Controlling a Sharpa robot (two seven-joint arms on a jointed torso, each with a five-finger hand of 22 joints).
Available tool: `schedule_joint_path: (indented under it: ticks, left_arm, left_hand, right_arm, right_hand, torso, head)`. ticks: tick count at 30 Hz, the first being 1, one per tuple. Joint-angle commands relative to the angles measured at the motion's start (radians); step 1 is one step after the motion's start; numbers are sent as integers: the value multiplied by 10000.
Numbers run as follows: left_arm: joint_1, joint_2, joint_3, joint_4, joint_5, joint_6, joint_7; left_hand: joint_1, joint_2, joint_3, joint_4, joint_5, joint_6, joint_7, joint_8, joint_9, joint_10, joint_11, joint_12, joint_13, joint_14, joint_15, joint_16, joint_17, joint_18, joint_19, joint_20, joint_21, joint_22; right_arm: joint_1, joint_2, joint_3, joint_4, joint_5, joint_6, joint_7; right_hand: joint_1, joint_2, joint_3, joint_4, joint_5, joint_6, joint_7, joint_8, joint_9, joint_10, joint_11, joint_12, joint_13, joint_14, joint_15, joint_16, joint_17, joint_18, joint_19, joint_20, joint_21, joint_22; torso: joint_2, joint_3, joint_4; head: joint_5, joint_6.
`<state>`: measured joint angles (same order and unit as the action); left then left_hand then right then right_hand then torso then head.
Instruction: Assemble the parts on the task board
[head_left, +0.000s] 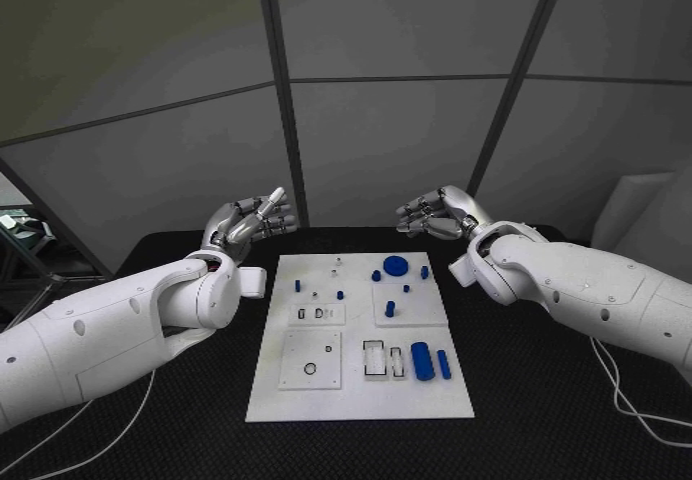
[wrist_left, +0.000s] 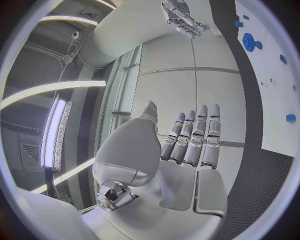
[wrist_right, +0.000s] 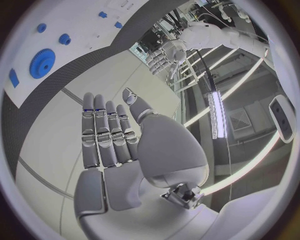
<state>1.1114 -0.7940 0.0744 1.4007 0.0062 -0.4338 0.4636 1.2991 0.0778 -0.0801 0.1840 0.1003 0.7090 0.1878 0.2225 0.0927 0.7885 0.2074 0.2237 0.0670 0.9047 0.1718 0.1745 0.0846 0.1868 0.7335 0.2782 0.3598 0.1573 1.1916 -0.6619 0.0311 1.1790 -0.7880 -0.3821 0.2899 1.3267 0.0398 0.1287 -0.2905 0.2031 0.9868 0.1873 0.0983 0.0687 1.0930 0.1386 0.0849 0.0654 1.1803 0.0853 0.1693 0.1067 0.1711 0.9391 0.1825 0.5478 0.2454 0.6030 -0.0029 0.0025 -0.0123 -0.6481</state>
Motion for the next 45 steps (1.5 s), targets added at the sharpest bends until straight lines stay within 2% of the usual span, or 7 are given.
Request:
schedule_joint_path:
  ticks: [1, 11, 18, 20, 25, 31, 45]
  left_arm:
    - [19, -104, 67, 418, -144, 461, 69]
    - [17, -461, 179, 1259, -233, 542, 9]
    - [16, -633, 244, 1618, -265, 558, -11]
    - [16, -656, 265, 1688, -270, 560, -19]
    - [16, -695, 291, 1831, -275, 583, -44]
    - [19, -734, 311, 1961, -277, 593, -56]
    - [26, -764, 333, 1997, -277, 607, -90]
  left_hand:
    - [118, 19, -30, -137, 33, 174, 358, 18, -37, 311, 6, 28, -16, 303, -29, -15, -11, -36, 225, -31, 71, -27]
    - [119, 126, -172, -316, 157, 510, 399, -24, -107, 903, -153, -53, 5, 916, -192, -79, 31, -29, 676, -176, 213, -84]
    - [127, 135, -190, -347, 177, 584, 410, -16, -109, 943, -162, -83, 3, 921, -195, -129, 25, -34, 708, -188, 217, -99]
    - [129, 137, -194, -353, 181, 595, 410, -16, -110, 946, -161, -92, 2, 912, -193, -144, 22, -36, 714, -188, 217, -102]
    - [132, 137, -200, -363, 185, 608, 412, -19, -113, 949, -159, -106, 0, 900, -190, -167, 17, -38, 723, -189, 218, -106]
    - [134, 139, -208, -375, 187, 620, 413, -24, -117, 953, -156, -122, -2, 883, -185, -194, 11, -42, 730, -189, 217, -112]
    - [136, 142, -212, -383, 189, 626, 413, -29, -121, 954, -154, -135, -3, 870, -181, -214, 6, -44, 733, -188, 215, -117]
  right_arm:
    - [171, -56, 6, 114, -2925, 415, -839]
    - [464, 17, 15, 376, -5805, 1420, -2478]
    - [533, 139, 91, 507, -6887, 1889, -3340]
    - [545, 176, 124, 520, -7121, 1991, -3540]
    - [569, 246, 157, 557, -7482, 2155, -3841]
    - [586, 342, 169, 562, -7861, 2170, -4095]
    - [594, 611, 171, 367, -8040, 2447, -4218]
  right_hand:
    - [-33, -172, 117, 1, 31, 228, -129, -61, -14, 491, -193, -98, -4, 1040, -310, 311, 218, 138, 554, -302, 823, 429]
    - [-527, -458, 501, 26, -4, 789, -445, -207, 10, 1262, -599, -239, 17, 3231, -952, 1870, 1516, 122, 1716, -851, 2699, 1446]
    - [-992, -743, 1001, 44, -63, 807, -473, -343, -1, 1214, -649, -242, 31, 3228, -999, 4883, 3848, -460, 3272, -919, 6000, 5745]
    - [-1066, -787, 1136, 41, -60, 807, -506, -329, 6, 1249, -631, -264, 55, 3206, -1019, 6117, 5086, -583, 3546, -914, 6666, 6672]
    - [-1198, -886, 1305, 68, -59, 787, -471, -339, 6, 1259, -626, -238, 83, 3044, -994, 7276, 6236, -697, 3713, -875, 7291, 7529]
    - [-1265, -964, 1400, 80, -46, 778, -457, -340, 7, 1165, -612, -241, 88, 3024, -955, 8153, 7121, -811, 3970, -848, 7807, 8319]
    - [-1335, -922, 1543, 131, -4, 767, -447, -342, 7, 1154, -602, -225, 115, 3047, -933, 9145, 8099, -960, 4321, -810, 8394, 9278]
  torso:
    - [372, -58, 143]
    - [900, -101, 296]
    - [1168, -172, 384]
    - [1210, -185, 400]
    - [1292, -211, 423]
    - [1348, -241, 453]
    - [1410, -218, 428]
  head:
    - [-84, 83]
    - [-253, 168]
    - [-358, 243]
    - [-373, 248]
    - [-389, 288]
    - [-403, 299]
    - [-316, 307]
